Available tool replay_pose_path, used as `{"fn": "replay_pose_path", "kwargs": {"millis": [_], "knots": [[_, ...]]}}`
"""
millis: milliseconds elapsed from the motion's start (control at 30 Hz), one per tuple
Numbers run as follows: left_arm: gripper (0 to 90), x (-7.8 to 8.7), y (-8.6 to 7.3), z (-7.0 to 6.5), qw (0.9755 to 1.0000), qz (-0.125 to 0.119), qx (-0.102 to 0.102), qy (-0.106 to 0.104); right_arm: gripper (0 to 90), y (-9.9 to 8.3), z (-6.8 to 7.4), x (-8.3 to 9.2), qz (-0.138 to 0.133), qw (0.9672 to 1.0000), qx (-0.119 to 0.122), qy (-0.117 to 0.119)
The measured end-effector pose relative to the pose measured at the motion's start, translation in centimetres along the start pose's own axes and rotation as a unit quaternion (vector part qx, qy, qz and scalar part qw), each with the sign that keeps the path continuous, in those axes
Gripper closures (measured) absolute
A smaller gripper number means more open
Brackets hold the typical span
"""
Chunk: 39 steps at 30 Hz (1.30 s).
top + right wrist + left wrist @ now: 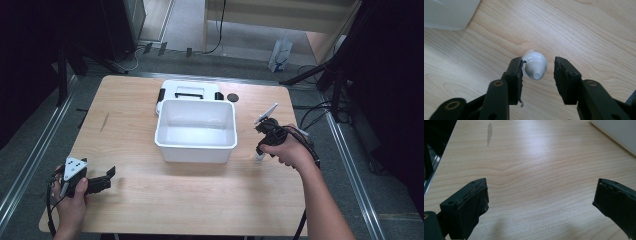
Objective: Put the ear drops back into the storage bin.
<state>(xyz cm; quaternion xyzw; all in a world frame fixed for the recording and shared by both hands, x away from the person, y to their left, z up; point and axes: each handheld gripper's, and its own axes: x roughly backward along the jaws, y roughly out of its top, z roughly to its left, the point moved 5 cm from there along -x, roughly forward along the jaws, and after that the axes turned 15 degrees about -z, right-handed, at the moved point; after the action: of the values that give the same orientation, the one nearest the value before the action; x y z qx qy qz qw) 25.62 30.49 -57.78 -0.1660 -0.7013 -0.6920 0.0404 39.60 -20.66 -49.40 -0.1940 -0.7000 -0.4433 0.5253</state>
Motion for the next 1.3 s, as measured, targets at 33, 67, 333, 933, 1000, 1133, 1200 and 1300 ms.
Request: {"fn": "replay_pose_path", "kwargs": {"millis": [33,67,333,933,1000,1133,1200,1300], "knots": [[0.4,0.0,0.0,0.0,1.0,0.0,0.0,0.0,61.0,0.0,0.0,-0.1,0.004,1.0,-0.003,-0.001],[0.4,0.0,0.0,0.0,1.0,0.0,0.0,0.0,63.4,0.0,-0.1,-0.2,0.005,1.0,-0.003,0.001],[0.4,0.0,0.0,0.0,1.0,0.001,-0.002,0.0,71.8,0.0,0.3,-0.7,0.018,0.9997,0.015,0.008],[0.4,0.0,0.0,0.0,1.0,0.001,-0.002,0.001,72.1,2.2,1.1,3.3,0.005,0.998,0.05,0.037],[0.4,0.0,0.0,0.0,1.0,0.001,-0.002,0.001,72.1,2.8,1.2,4.0,0.001,0.9976,0.056,0.041],[0.4,0.0,0.0,0.0,1.0,0.0,-0.001,0.001,72.1,4.0,1.7,5.2,-0.004,0.9969,0.065,0.043],[0.4,0.0,0.0,-0.1,1.0,-0.001,0.0,0.001,72.1,4.6,1.9,5.8,-0.006,0.9963,0.075,0.042],[0.4,-0.1,0.0,0.0,1.0,0.0,-0.001,0.001,72.0,5.6,2.3,6.8,-0.013,0.996,0.079,0.039]]}}
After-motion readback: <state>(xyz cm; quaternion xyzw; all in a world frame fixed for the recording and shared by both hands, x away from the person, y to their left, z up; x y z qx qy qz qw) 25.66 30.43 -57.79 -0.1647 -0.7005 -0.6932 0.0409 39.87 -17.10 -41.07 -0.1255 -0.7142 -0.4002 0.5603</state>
